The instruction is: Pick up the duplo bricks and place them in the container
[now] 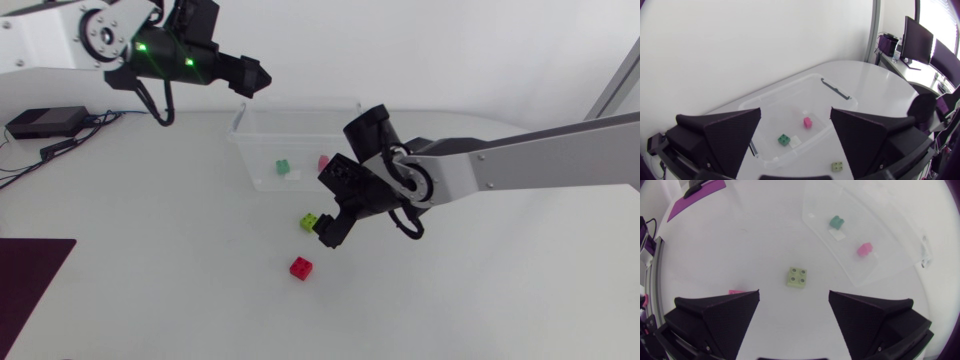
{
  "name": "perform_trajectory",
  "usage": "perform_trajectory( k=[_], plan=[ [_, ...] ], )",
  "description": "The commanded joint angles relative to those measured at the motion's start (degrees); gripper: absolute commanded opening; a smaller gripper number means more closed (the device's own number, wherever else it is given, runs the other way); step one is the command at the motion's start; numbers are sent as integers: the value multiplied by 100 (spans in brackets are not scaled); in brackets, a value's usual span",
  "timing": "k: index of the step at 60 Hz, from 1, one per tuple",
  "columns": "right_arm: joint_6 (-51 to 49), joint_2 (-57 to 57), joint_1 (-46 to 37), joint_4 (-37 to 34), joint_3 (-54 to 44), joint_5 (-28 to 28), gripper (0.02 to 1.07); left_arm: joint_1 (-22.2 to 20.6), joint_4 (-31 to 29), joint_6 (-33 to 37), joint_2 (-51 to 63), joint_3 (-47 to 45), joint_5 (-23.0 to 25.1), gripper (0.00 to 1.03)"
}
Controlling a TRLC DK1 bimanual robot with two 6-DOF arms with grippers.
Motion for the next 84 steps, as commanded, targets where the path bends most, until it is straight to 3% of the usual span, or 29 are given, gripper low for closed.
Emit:
perform_trajectory(
  k=[1,33,47,69,84],
  plan=[
    [168,280,28,60,196,35,102,-24,-191,-12,-367,-537,60,98],
    [186,1660,-51,-600,1628,96,100,-279,-429,322,-1597,-2664,60,98],
    [177,2082,-86,-942,2173,-44,100,-314,-727,480,-1492,-2954,95,98],
    [168,2346,-209,-1294,2384,-211,99,-666,-648,480,-1158,-3402,122,98],
    [159,2486,-174,-1672,2718,-220,81,-815,-692,471,-1079,-3490,122,98]
  ],
)
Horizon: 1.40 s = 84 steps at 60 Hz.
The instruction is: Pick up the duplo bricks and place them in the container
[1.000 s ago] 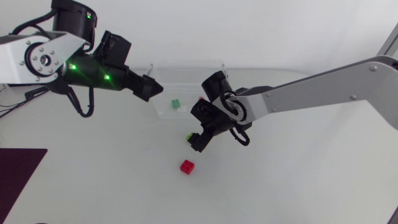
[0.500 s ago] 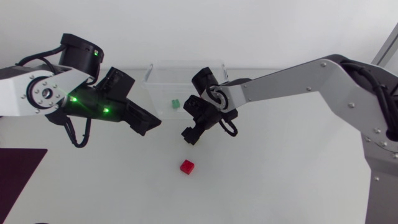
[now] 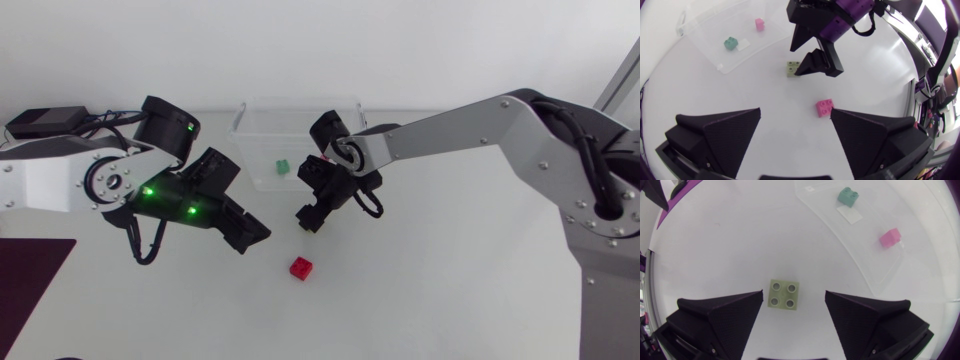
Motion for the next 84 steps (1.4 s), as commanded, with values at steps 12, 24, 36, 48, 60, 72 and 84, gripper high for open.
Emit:
perform_trajectory(
  k=[12,24,36,48,60,72,84],
  plan=[
    [41,426,-25,-678,613,-175,74,-186,-105,113,130,-197,78,98],
    [33,514,-17,-968,798,-281,70,-195,-140,104,174,-205,78,98],
    [41,585,19,-1267,939,-272,68,-309,-245,69,297,-144,60,98],
    [50,804,36,-1443,1123,-245,43,-327,-272,51,341,-91,60,98],
    [41,831,36,-1478,1123,-228,40,-380,-272,42,420,-91,25,98],
    [41,347,-69,-1258,517,-184,40,-854,-263,-107,763,-12,-221,98],
    [50,-637,-342,-898,-485,-184,40,-1241,-113,-301,1282,260,-687,98]
  ],
)
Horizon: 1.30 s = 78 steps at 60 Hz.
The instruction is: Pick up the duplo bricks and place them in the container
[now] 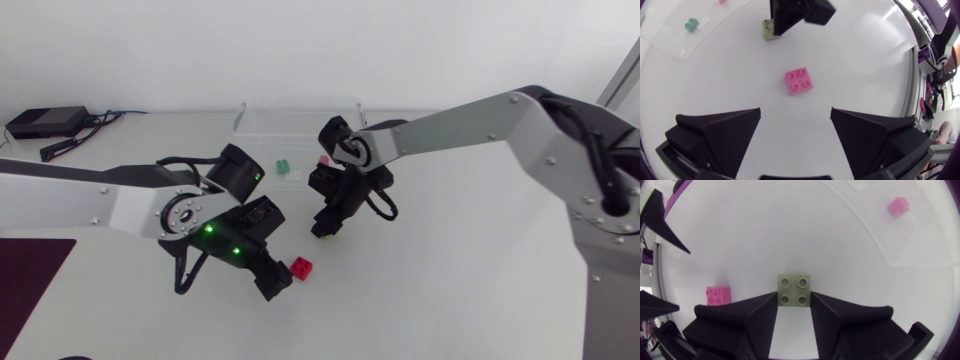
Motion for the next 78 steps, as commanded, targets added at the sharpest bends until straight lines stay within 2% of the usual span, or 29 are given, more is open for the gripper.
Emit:
perform_trajectory(
  k=[1,14,25,48,52,53,63,67,78],
  plan=[
    [50,-592,-171,154,-481,28,40,-105,81,-189,289,287,-175,98],
    [50,-1515,-400,277,-1158,37,40,-210,90,-391,579,691,-404,98],
    [59,-2121,-576,286,-1536,46,40,-465,81,-558,887,928,-624,97],
    [41,-2842,-743,435,-2292,37,40,-685,72,-778,1344,1087,-843,90],
    [33,-2938,-760,461,-2415,37,40,-720,72,-813,1423,1113,-878,79],
    [33,-2982,-778,461,-2459,37,40,-729,63,-831,1458,1122,-896,71],
    [24,-3290,-804,426,-2582,28,40,-737,55,-892,1581,1131,-914,39],
    [24,-3422,-804,391,-2520,28,40,-737,-24,-901,1573,1113,-922,34],
    [94,-3483,-822,391,-2072,28,40,-711,-95,-892,1221,911,-1037,28]
  ],
)
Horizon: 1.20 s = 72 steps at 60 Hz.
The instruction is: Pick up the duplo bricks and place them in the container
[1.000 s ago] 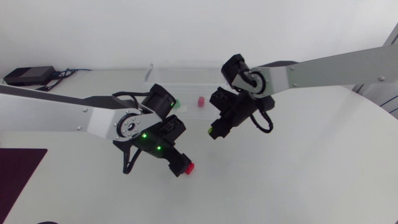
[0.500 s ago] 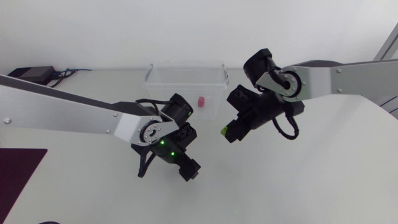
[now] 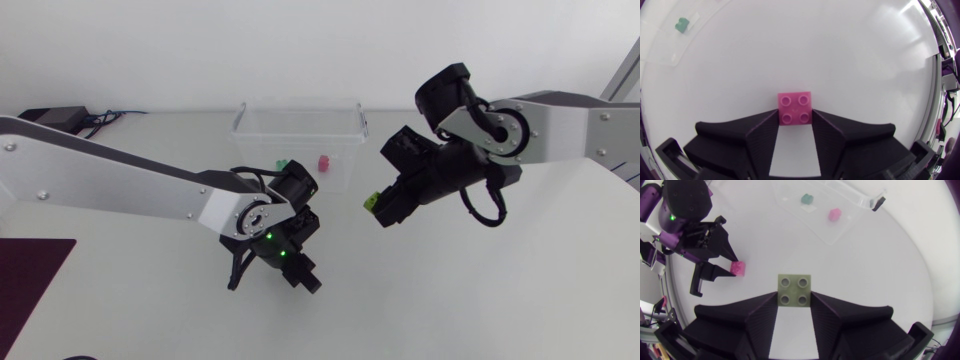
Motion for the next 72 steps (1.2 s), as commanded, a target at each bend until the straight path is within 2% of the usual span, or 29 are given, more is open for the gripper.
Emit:
perform_trajectory(
  k=[1,14,31,41,60,64,67,72],
  plan=[
    [103,-32,-55,0,319,13,40,15,-112,-121,-226,-97,-58,28],
    [331,416,-46,97,1137,66,40,252,-244,-42,-929,-325,-119,28],
    [604,1313,-37,571,2200,109,40,586,-270,125,-2019,-651,-224,28],
    [683,1981,-55,809,2947,224,40,920,-244,284,-2397,-659,-233,28],
    [674,3071,-151,1055,3976,435,42,1509,371,679,-2793,-343,-233,30],
    [621,3264,-178,1072,4187,470,56,1570,529,723,-2810,-229,-233,30],
    [577,3378,-195,1072,4327,531,60,1614,644,741,-2810,-150,-233,30],
    [569,3449,-213,1063,4441,575,93,1676,890,767,-2775,-9,-233,31]
  ],
)
